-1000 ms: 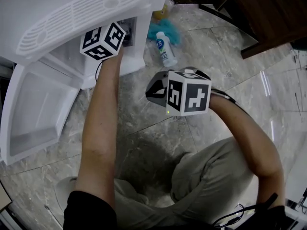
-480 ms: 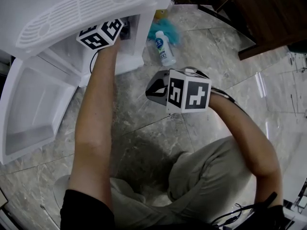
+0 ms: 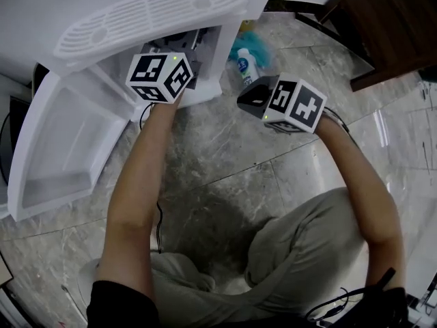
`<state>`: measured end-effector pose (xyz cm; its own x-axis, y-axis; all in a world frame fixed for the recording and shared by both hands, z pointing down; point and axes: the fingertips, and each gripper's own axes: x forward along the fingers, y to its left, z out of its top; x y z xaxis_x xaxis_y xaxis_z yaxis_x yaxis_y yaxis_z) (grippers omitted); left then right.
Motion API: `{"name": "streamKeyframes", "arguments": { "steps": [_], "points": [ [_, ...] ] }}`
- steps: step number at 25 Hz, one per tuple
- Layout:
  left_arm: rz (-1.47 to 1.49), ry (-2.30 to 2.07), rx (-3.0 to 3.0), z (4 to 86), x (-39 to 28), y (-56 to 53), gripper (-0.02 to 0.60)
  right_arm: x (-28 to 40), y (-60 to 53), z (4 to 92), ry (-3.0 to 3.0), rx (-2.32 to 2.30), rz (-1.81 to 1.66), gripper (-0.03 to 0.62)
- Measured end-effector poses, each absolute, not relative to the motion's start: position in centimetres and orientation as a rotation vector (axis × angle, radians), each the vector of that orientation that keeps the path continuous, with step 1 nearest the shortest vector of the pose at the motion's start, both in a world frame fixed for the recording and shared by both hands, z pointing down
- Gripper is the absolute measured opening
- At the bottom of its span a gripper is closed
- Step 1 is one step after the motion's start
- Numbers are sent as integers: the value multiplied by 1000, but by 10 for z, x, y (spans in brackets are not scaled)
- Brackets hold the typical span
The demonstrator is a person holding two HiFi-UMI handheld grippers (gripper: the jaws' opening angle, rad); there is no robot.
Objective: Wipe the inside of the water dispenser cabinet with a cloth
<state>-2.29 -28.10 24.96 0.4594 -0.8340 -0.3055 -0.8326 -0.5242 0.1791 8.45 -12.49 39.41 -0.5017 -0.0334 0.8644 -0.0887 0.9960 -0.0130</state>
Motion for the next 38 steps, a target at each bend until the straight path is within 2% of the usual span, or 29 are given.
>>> {"name": "streamKeyframes", "arguments": {
  "steps": [6,10,14,15,16,17,24,32,35,38],
  "points": [
    [3,-1202,3031,268,-6,-229,103,83,-166,367,-2305,353,393,-2],
    [205,-988,3137,279,3,-182,103,57,-170,340,-2482,380,661,-2],
    [396,-848,3172,328,11,-143,103,31,-156,313,-2614,342,777,14],
    [440,-817,3173,340,14,-139,103,29,-155,311,-2626,354,784,105],
    [470,-793,3175,349,17,-136,103,28,-154,311,-2631,371,790,244],
    [484,-775,3182,354,22,-133,103,28,-153,311,-2630,387,797,281],
    [544,-831,3313,350,47,-131,103,26,-147,332,-2570,419,894,305],
    [614,-854,3467,338,55,-123,103,19,-140,342,-2525,366,993,299],
    [627,-816,3456,341,54,-122,112,16,-137,341,-2510,314,967,216],
    [590,-760,3420,347,52,-122,172,20,-137,347,-2471,315,938,149]
  ]
}}
